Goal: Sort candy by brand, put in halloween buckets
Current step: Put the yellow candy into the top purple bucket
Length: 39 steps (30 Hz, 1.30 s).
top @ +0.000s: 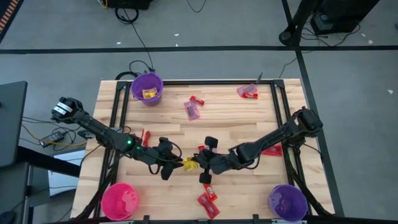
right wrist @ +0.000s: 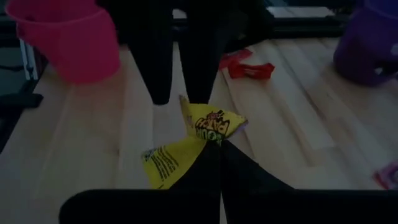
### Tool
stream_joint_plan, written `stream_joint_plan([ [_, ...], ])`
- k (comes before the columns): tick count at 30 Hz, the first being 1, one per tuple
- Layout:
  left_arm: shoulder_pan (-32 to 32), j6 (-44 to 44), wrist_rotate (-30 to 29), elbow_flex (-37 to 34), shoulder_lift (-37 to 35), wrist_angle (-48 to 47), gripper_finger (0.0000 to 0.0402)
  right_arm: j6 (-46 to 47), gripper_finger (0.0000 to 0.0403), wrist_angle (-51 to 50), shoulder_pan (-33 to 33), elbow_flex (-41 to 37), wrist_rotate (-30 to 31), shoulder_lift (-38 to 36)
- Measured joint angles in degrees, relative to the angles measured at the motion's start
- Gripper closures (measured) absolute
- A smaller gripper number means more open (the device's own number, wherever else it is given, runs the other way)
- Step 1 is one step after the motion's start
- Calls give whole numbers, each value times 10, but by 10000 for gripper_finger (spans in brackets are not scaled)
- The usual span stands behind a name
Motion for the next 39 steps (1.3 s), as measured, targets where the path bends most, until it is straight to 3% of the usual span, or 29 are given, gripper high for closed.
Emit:
stream_joint_plan([
  [10,2,-69,-8,0,0,-63,253,-23,398,-6,10,0,-31,-1],
  [22,2,-53,-8,0,0,-24,256,-27,398,10,5,1,-29,-1],
  [25,2,-53,-3,0,0,-24,288,-27,398,11,5,1,-29,-1],
  [28,2,-42,4,0,0,-23,361,-23,398,11,5,1,-29,-1],
  [30,2,-40,5,0,0,-19,389,-22,398,11,5,1,-29,-1],
  [39,2,-30,4,0,0,-8,399,-1,398,11,8,1,-27,-1],
])
